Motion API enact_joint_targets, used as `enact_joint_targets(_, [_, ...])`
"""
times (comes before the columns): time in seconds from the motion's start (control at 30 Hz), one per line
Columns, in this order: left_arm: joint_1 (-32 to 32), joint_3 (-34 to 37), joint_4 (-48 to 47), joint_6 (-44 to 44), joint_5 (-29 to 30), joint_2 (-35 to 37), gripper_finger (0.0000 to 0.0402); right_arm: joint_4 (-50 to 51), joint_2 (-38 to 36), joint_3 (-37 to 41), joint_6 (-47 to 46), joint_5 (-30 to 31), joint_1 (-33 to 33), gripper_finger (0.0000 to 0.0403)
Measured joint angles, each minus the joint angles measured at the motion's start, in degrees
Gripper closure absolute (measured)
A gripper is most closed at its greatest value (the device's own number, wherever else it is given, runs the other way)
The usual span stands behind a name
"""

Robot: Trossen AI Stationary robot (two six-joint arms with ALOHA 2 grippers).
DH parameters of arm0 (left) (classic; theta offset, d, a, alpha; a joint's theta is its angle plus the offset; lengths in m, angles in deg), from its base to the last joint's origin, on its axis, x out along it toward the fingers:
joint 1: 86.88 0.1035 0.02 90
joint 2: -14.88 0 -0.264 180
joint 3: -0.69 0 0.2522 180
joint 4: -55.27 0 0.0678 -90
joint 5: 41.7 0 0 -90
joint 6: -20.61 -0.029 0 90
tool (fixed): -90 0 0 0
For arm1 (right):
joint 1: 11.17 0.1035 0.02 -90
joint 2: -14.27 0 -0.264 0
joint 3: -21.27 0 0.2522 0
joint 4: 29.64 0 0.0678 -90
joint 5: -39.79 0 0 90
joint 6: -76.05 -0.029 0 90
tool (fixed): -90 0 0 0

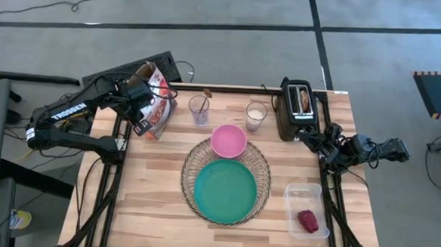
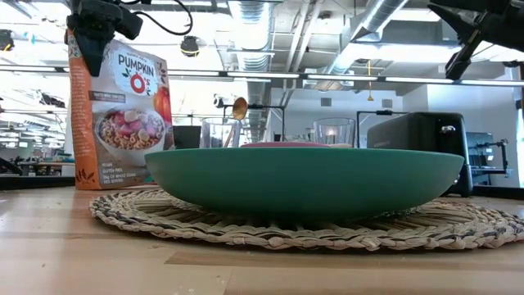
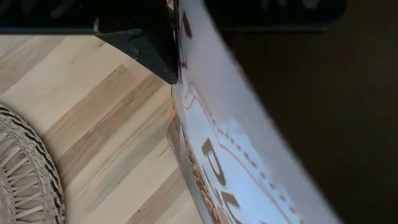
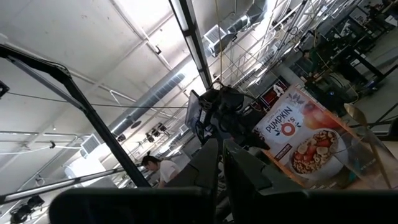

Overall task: Arrange a breakfast setting
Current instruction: Pour the cereal from the orange cereal box into the pink bowl

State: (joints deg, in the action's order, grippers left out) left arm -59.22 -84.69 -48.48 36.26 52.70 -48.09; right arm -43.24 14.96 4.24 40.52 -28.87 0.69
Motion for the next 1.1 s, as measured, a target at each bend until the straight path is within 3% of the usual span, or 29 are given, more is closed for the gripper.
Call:
enact_joint_targets(0.17, [-4.2, -3.3, -0.5, 3.5, -5.5, 0.0, 0.0401, 0.1, 0.0, 0.0, 0.0, 0.0, 0.0, 0.0351])
enact_joint_targets(0.63, [-18.9, -12.9, -0.1, 16.4, -11.5, 0.0, 0.0401, 0.4, 0.0, 0.0, 0.0, 0.0, 0.0, 0.0351])
enact_joint_targets(0.87, [-26.3, -13.0, -0.1, 18.7, -11.4, 0.0, 0.0401, 0.6, 0.0, 0.0, 2.9, 1.5, 0.0, 0.0351])
enact_joint_targets(1.1, [-35.0, -13.0, 0.0, 19.5, -7.1, 0.0, 0.0401, 2.2, 0.0, 0.0, 3.0, 3.3, 0.0, 0.0351])
